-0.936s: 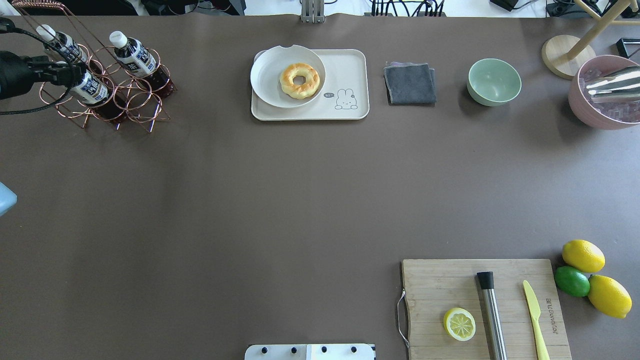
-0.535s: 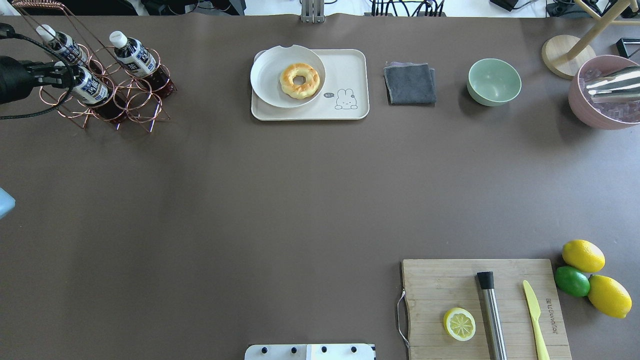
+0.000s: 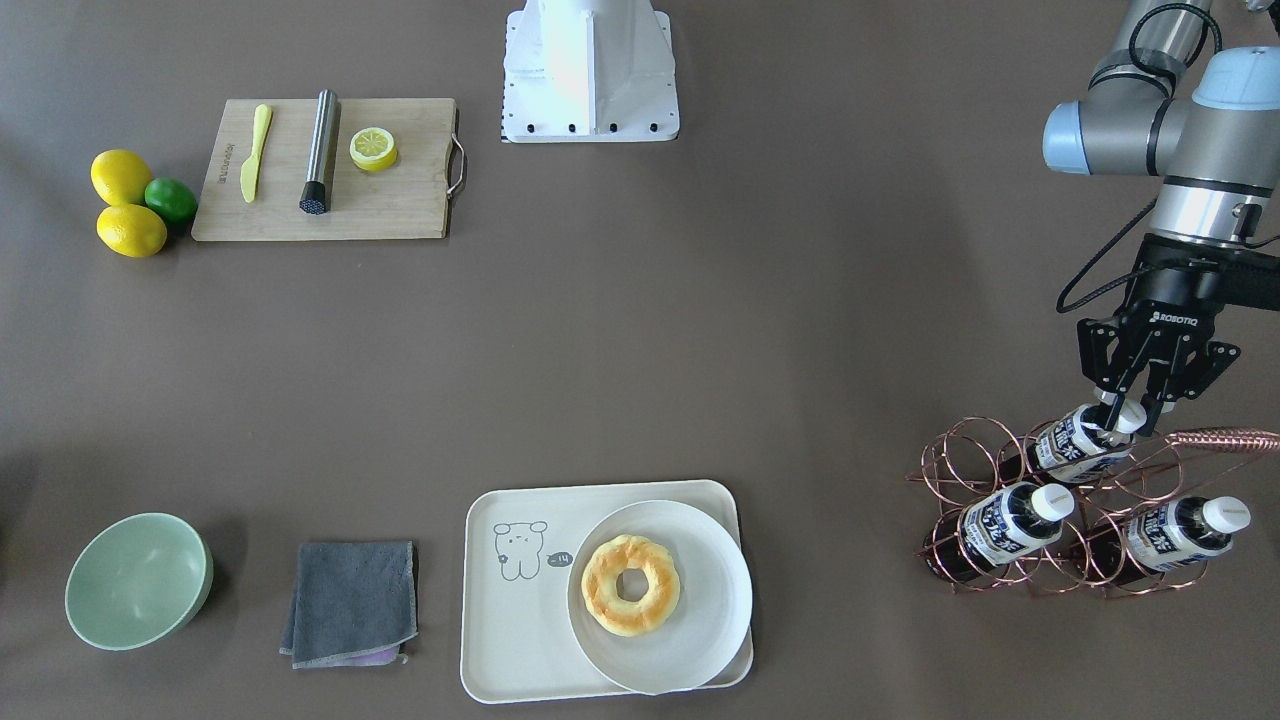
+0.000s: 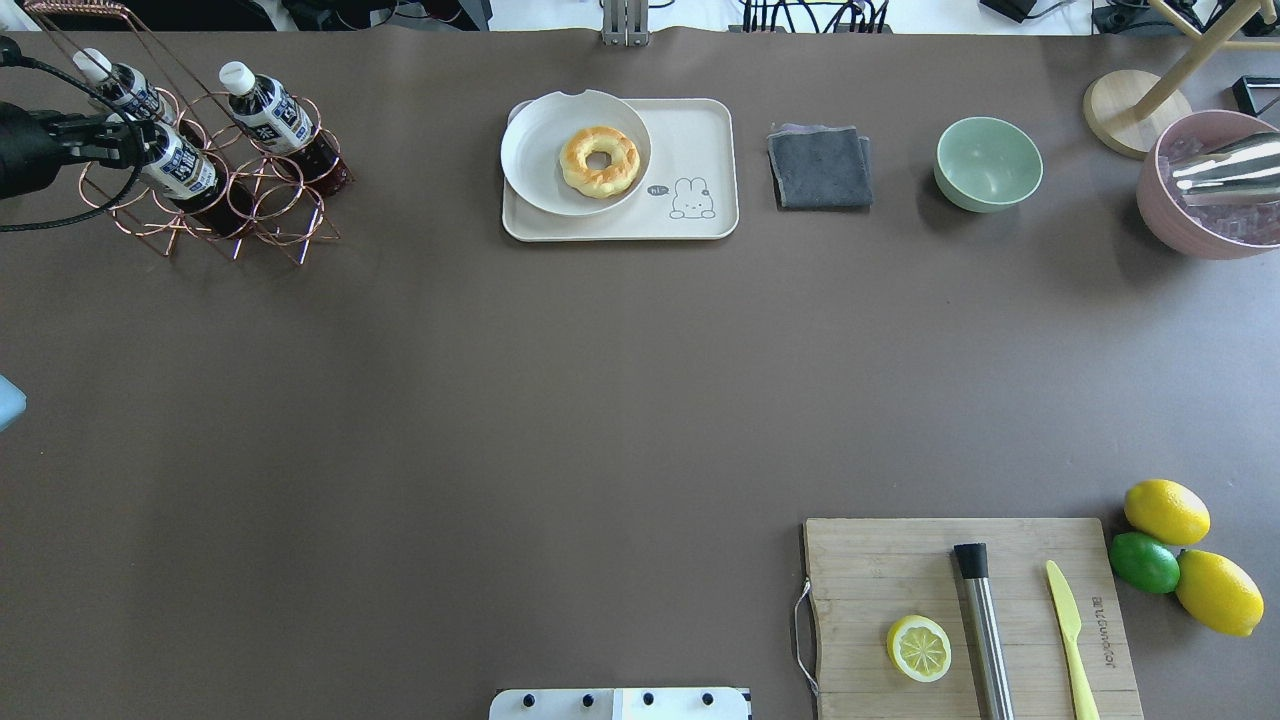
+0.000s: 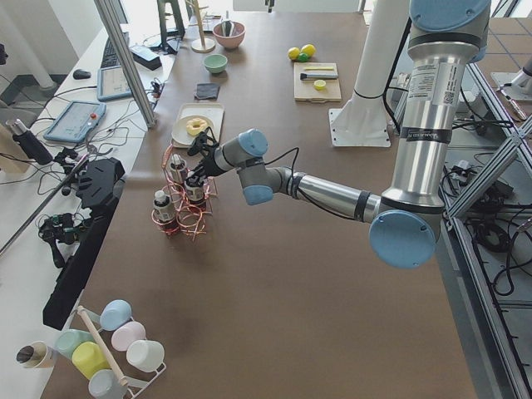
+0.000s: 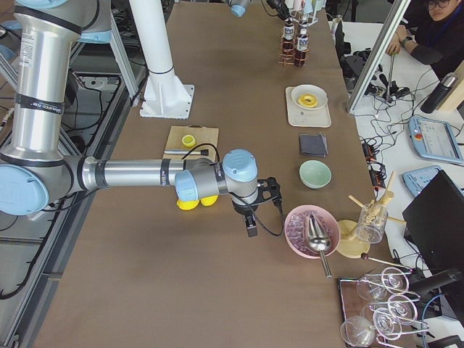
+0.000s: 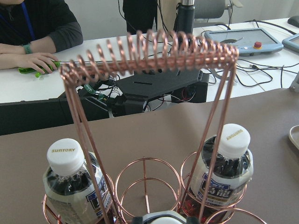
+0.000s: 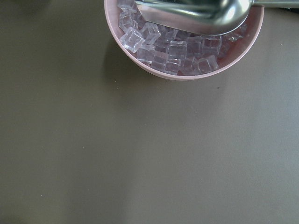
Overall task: Place tea on tray
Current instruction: 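Lift the tea bottle up out of the rack with the left gripper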
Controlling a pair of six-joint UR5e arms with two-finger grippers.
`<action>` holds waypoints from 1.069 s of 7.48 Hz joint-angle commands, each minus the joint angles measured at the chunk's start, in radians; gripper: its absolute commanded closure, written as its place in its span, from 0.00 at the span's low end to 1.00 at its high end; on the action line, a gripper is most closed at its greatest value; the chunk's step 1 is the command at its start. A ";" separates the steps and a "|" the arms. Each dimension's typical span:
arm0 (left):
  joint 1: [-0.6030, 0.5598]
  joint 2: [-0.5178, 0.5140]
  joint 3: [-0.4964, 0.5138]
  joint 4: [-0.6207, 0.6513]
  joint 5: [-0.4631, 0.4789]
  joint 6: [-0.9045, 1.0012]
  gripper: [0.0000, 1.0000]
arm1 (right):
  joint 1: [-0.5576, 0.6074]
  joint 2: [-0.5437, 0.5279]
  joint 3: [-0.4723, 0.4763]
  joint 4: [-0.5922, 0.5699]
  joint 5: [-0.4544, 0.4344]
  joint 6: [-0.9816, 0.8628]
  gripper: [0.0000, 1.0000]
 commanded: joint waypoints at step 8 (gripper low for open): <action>-0.166 -0.021 -0.383 0.416 -0.284 0.066 1.00 | 0.000 -0.002 0.002 0.000 0.032 0.000 0.00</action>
